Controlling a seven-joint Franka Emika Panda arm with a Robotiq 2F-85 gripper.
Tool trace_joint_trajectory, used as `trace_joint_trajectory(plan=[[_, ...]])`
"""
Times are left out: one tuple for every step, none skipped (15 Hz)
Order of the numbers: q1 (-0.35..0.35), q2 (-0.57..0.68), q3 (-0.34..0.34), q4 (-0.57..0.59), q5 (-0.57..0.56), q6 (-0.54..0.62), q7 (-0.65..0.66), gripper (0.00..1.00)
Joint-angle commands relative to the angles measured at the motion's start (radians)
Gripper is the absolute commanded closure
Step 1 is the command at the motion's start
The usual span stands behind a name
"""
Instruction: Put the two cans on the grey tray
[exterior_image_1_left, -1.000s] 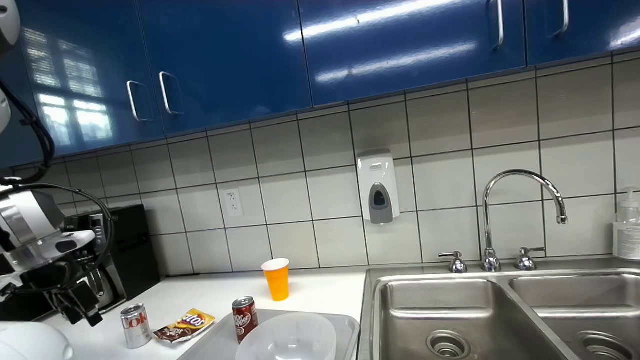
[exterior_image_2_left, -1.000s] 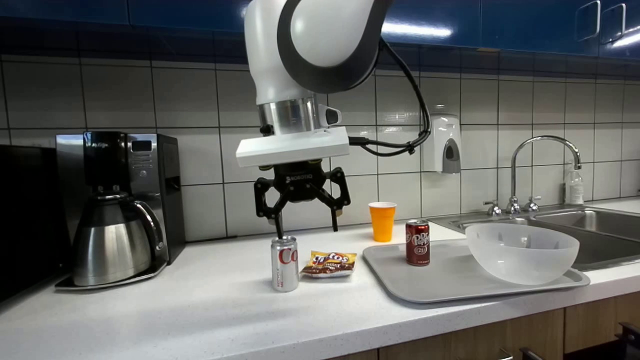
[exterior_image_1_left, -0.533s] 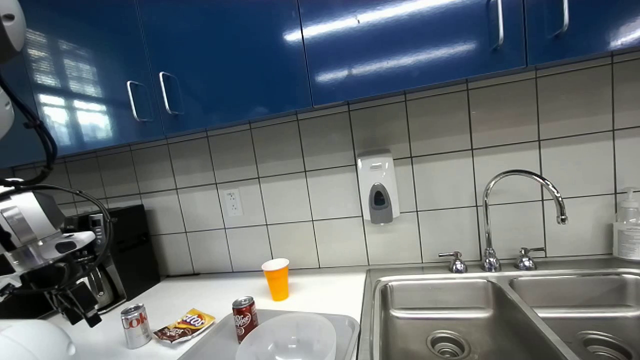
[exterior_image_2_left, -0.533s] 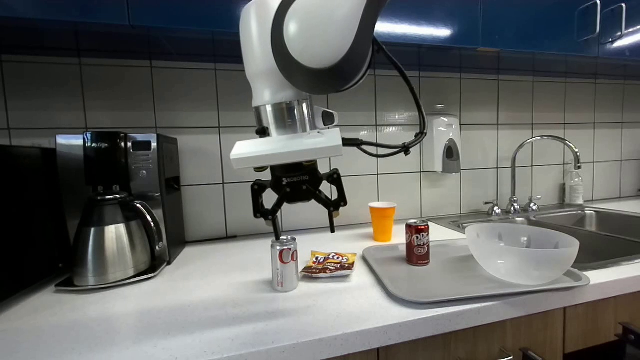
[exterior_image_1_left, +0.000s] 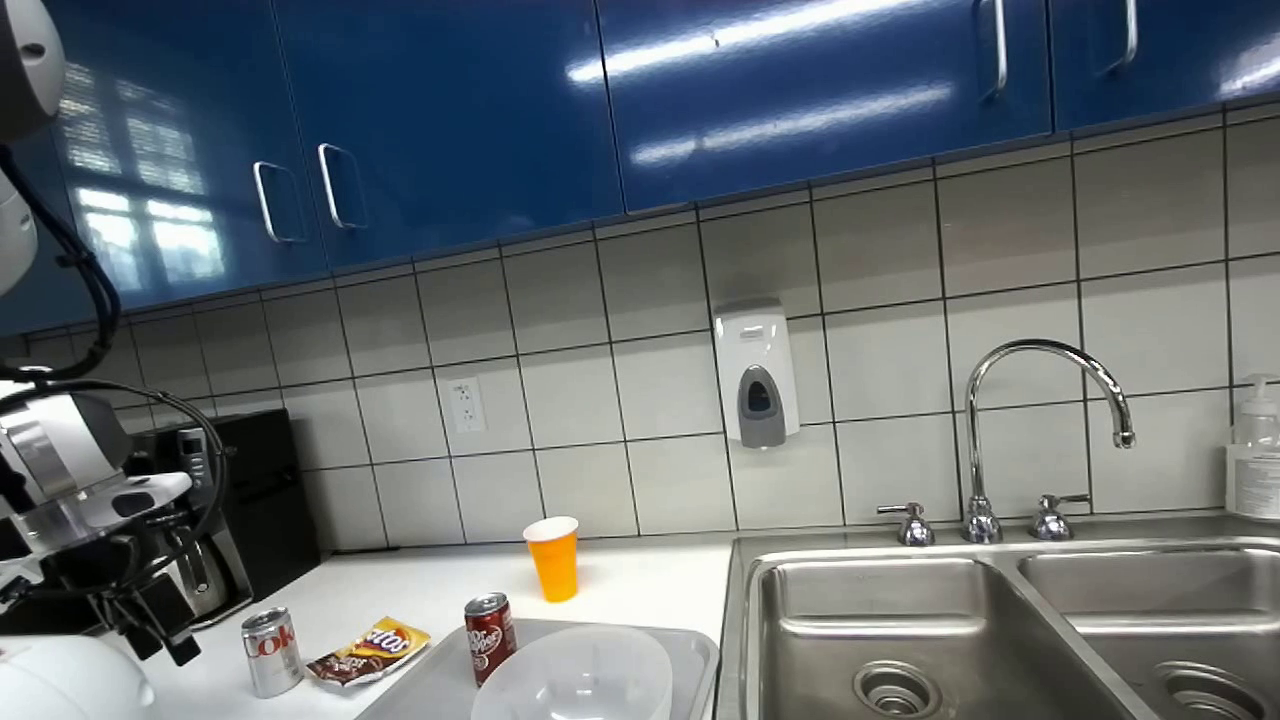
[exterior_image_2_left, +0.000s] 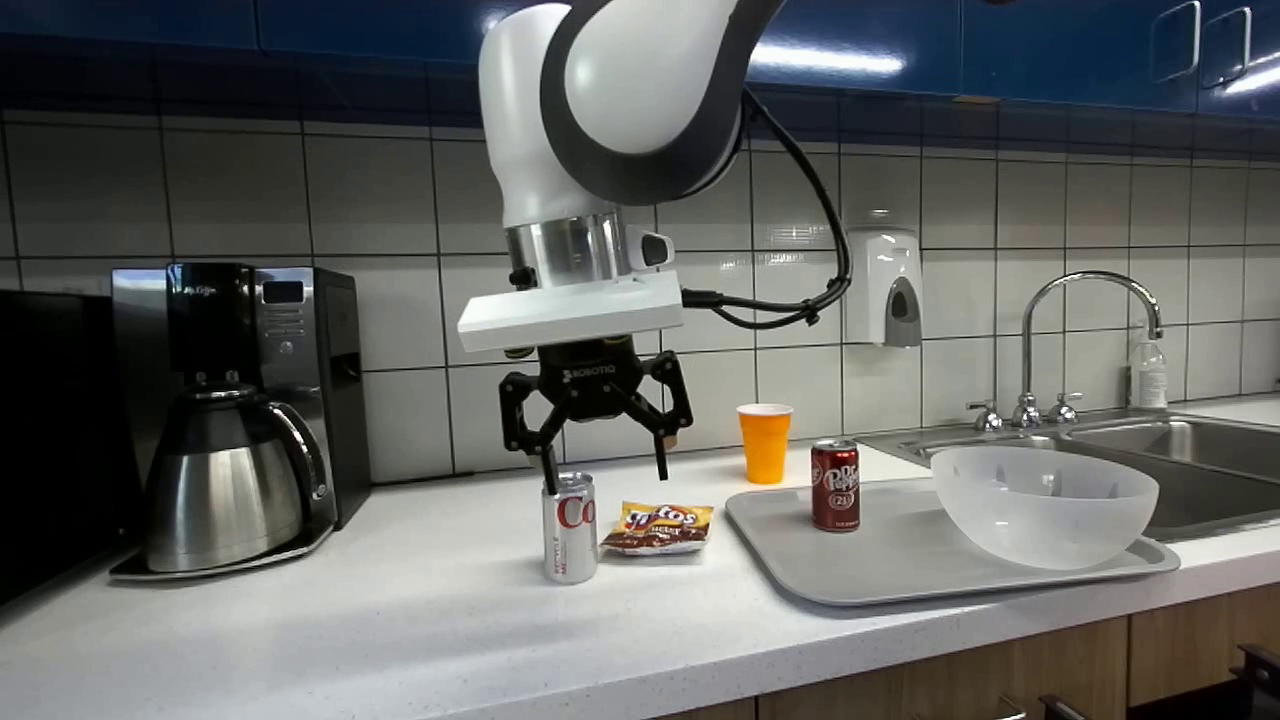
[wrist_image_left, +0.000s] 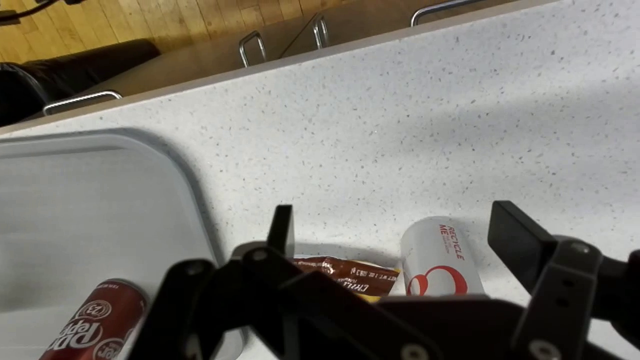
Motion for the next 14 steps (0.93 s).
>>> trace_joint_trajectory(plan=[[0.024, 0.036, -0.017, 0.034, 0.049, 0.052, -0.066, 0.0], [0.025, 0.04, -0.02, 0.04, 0.059, 0.059, -0.076, 0.0], [0.026, 0.043, -0.023, 0.042, 0.07, 0.064, -0.086, 0.0], [0.025, 0.046, -0.028, 0.045, 0.084, 0.065, -0.098, 0.0], [0.024, 0.049, -0.033, 0.05, 0.097, 0.06, -0.107, 0.0], [0.02, 0.054, -0.037, 0.059, 0.121, 0.049, -0.136, 0.0], [0.016, 0.062, -0.042, 0.072, 0.148, 0.034, -0.166, 0.0], [0.013, 0.069, -0.049, 0.083, 0.169, 0.022, -0.192, 0.0], [0.011, 0.076, -0.056, 0.093, 0.193, 0.014, -0.222, 0.0], [0.009, 0.086, -0.063, 0.105, 0.215, 0.002, -0.255, 0.0], [0.009, 0.096, -0.07, 0.119, 0.233, -0.012, -0.282, 0.0], [0.008, 0.106, -0.076, 0.132, 0.251, -0.026, -0.311, 0.0], [0.008, 0.117, -0.082, 0.146, 0.267, -0.042, -0.336, 0.0], [0.008, 0.129, -0.09, 0.161, 0.278, -0.061, -0.356, 0.0]])
